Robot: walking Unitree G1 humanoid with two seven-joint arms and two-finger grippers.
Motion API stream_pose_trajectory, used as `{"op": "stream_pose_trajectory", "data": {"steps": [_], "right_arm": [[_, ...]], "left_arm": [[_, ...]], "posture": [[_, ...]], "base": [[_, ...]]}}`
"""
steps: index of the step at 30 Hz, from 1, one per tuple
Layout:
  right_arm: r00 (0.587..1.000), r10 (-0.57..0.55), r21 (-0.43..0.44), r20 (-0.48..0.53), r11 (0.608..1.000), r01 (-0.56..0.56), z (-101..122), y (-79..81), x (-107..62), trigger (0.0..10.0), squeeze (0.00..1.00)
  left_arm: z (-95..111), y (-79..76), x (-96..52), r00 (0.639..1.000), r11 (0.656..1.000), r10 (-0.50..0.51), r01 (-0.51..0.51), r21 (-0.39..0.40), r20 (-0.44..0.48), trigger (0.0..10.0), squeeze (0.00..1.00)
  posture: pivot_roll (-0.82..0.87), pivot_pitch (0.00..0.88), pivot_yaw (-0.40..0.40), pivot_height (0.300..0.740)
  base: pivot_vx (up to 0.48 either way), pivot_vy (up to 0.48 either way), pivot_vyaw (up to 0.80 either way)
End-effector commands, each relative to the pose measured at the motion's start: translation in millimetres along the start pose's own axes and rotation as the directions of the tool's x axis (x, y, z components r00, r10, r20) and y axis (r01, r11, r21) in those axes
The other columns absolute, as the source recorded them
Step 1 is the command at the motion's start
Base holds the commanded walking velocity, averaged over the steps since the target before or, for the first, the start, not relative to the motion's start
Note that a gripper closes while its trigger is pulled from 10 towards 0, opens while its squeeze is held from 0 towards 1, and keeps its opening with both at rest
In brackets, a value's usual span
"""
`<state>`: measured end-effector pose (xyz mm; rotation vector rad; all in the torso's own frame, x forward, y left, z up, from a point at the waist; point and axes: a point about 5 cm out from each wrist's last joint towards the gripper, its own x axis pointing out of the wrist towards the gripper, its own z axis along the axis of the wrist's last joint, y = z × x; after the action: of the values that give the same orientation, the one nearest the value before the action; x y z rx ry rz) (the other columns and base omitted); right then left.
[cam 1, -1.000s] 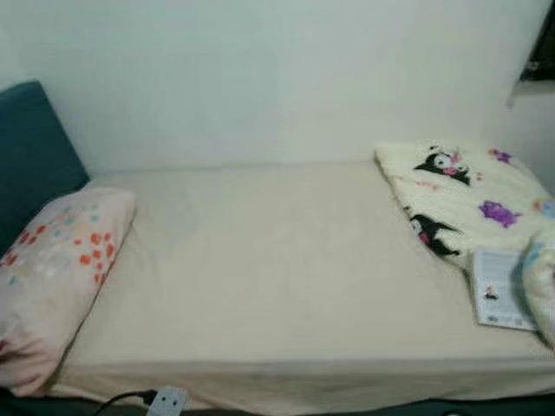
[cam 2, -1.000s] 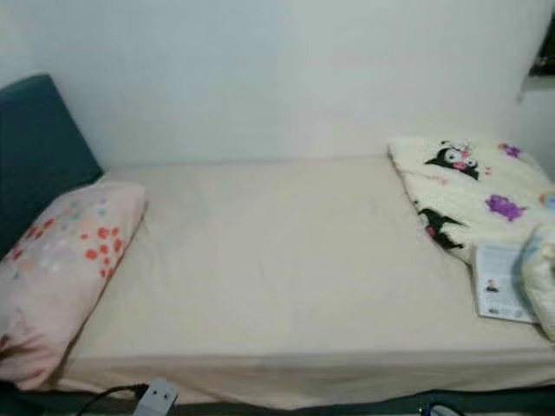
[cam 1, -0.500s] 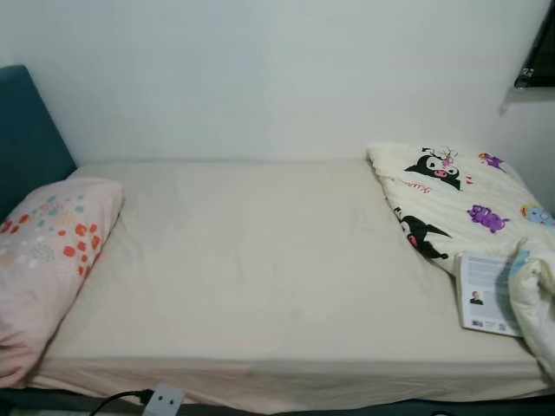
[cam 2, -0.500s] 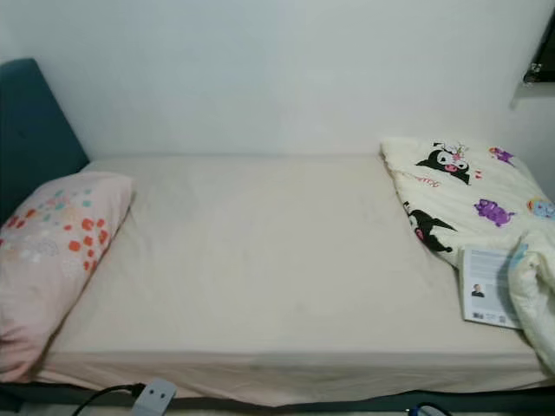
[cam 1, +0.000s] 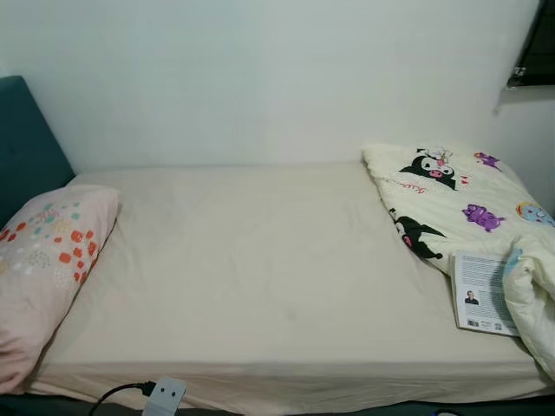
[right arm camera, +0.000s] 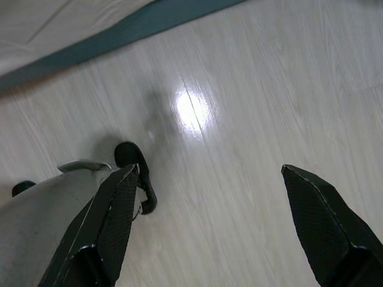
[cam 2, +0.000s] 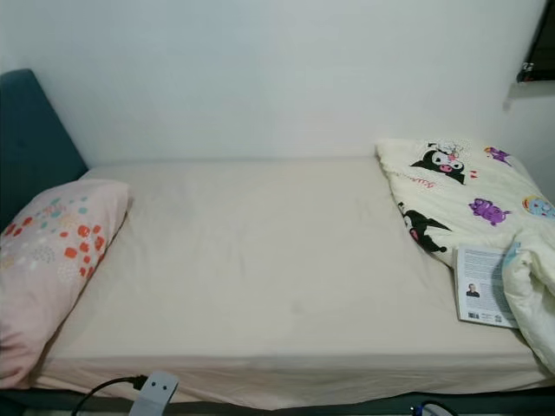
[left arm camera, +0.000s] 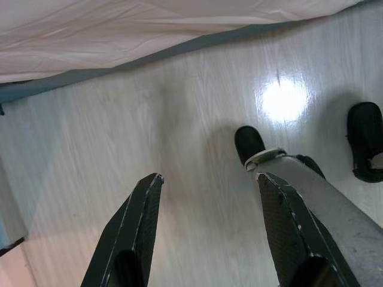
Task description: Clean up the room
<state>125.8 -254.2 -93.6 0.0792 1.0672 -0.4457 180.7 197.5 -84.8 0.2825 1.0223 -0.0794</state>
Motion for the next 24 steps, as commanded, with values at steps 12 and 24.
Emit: {"op": "stream_pose_trajectory", "data": {"steps": [12,24], "right_arm": [[0.998,0.016,-0.016,-0.054,1.0,-0.017,-5,3.6,-0.2,10.0,0.0],[0.997,0.021,-0.027,-0.074,0.999,-0.023,-6,3.6,-0.1,10.0,0.0]], "left_arm": [[1,-2.6,0.1,0.999,0.999,-0.041,0.041,-0.012,0.005,10.0,0.0],[-5,-2.2,-0.6,0.999,0.999,-0.044,0.043,-0.033,-0.018,10.0,0.0]], "posture": [[-0.06,0.0,0.029,0.716],[-0.06,0.0,0.029,0.716]], "base": [[0.0,0.0,0.0],[0.0,-0.355,0.0]]}}
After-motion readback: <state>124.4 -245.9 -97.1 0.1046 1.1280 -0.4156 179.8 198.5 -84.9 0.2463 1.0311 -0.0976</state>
